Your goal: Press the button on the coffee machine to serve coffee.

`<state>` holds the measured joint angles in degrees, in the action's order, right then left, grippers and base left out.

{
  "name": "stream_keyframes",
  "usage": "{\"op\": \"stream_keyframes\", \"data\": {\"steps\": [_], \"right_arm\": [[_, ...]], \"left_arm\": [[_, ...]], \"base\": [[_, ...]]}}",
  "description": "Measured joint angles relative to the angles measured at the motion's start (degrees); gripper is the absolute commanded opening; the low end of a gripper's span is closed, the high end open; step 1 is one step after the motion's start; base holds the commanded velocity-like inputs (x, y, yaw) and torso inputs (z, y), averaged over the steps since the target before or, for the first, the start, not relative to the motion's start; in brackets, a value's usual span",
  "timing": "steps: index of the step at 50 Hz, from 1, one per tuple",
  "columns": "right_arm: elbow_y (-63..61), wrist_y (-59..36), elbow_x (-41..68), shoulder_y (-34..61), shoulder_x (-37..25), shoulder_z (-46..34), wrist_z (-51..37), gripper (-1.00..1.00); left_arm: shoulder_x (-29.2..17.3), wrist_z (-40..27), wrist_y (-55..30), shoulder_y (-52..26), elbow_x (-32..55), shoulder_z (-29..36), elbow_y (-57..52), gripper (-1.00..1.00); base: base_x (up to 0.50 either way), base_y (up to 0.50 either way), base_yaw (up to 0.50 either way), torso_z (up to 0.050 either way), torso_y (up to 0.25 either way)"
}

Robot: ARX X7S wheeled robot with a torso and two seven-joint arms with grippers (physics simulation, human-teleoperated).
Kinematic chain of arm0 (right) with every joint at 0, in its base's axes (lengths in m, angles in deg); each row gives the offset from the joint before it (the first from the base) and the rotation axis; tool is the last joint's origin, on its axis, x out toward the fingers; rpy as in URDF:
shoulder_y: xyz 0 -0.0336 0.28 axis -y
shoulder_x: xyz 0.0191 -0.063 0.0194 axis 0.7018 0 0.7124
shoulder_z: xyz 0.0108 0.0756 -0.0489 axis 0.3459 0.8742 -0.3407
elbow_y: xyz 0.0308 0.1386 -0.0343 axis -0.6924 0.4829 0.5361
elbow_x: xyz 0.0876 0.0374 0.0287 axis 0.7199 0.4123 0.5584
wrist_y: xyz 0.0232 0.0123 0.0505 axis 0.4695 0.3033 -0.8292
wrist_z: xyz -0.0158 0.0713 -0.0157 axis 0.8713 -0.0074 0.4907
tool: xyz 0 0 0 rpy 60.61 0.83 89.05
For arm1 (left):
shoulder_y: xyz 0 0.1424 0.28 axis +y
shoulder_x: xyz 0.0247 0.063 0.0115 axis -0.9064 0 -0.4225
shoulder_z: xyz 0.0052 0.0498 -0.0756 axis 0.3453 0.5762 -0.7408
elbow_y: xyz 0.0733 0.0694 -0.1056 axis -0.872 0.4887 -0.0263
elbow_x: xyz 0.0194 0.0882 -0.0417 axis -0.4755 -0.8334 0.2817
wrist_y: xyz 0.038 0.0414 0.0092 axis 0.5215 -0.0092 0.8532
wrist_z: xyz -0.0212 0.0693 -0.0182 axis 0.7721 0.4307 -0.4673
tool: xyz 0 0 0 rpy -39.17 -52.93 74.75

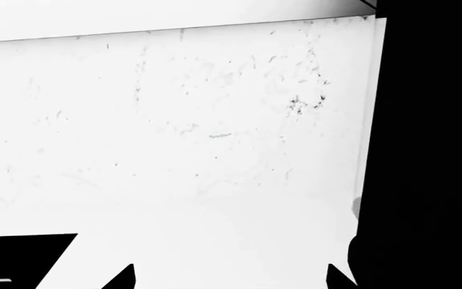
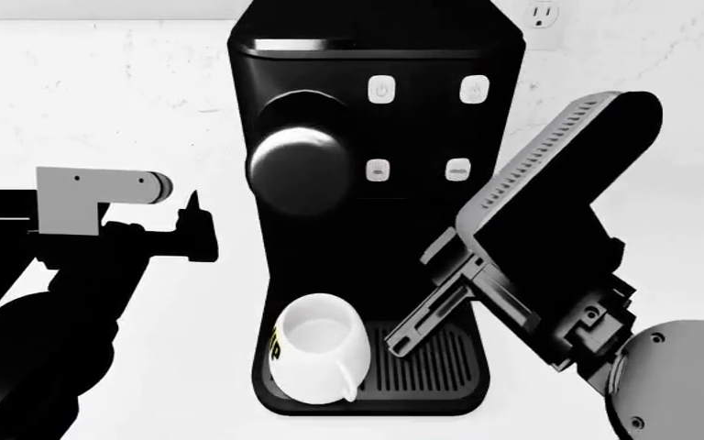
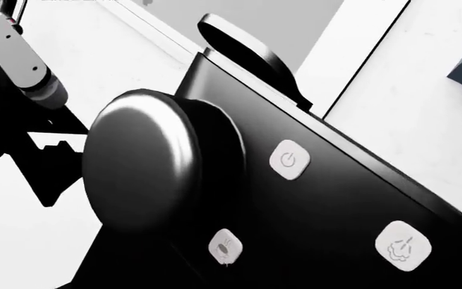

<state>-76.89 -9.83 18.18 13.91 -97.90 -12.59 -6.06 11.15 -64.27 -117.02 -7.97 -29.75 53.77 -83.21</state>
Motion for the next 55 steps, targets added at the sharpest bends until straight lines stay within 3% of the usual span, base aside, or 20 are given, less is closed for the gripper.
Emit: {"op": "stream_keyframes", "data": {"steps": [55], "right_arm": [[7.46,6.93,-12.95,1.55,0.86,-10.42,8.47,-1.00]], "left_arm": [[-0.65,-0.05,2.09,1.40,0.29,0.00,1.44,1.00]], "base": [[0.00,0.00,0.00,0.000,0.000]]}}
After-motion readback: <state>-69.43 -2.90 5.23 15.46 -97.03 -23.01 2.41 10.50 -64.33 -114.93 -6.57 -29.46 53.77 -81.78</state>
